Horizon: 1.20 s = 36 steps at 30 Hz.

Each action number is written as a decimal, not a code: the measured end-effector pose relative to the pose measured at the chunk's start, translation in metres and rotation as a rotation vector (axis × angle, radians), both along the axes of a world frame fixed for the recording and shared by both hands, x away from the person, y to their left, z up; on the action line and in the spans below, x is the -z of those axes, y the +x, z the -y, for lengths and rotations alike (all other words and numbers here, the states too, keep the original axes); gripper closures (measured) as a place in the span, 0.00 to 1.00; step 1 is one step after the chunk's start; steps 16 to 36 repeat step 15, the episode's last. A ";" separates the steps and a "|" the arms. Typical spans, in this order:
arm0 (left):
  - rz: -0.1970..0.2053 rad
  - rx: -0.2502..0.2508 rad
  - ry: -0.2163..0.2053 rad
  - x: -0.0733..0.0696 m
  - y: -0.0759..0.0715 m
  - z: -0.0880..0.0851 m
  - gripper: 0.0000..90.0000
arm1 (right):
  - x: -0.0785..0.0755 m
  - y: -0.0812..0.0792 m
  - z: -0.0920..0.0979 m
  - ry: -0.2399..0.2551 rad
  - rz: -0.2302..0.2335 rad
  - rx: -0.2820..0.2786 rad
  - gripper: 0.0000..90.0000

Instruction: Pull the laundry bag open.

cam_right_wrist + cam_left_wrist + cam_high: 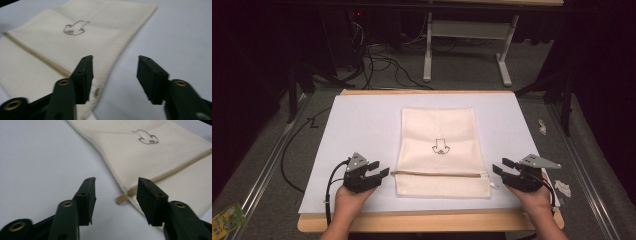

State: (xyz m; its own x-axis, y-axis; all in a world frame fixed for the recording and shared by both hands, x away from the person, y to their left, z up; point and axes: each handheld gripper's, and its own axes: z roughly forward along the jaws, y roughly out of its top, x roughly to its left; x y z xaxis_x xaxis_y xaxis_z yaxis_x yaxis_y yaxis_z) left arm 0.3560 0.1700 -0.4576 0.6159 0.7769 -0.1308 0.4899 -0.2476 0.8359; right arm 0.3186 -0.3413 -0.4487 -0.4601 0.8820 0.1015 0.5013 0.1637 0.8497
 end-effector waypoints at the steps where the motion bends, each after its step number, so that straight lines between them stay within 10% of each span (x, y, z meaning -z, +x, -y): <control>1: 0.023 -0.020 0.016 0.000 0.000 -0.004 0.49 | 0.000 0.001 0.007 -0.005 0.008 0.034 0.44; 4: 0.079 -0.128 0.097 0.000 0.002 -0.025 0.35 | -0.003 0.000 0.024 -0.047 0.037 0.092 0.28; 9: 0.083 -0.178 0.065 -0.004 0.001 -0.043 0.23 | -0.007 -0.003 0.032 -0.053 0.058 0.141 0.20; 36: 0.084 -0.183 0.073 -0.006 0.002 -0.040 0.15 | -0.005 -0.002 0.021 -0.086 0.054 0.106 0.21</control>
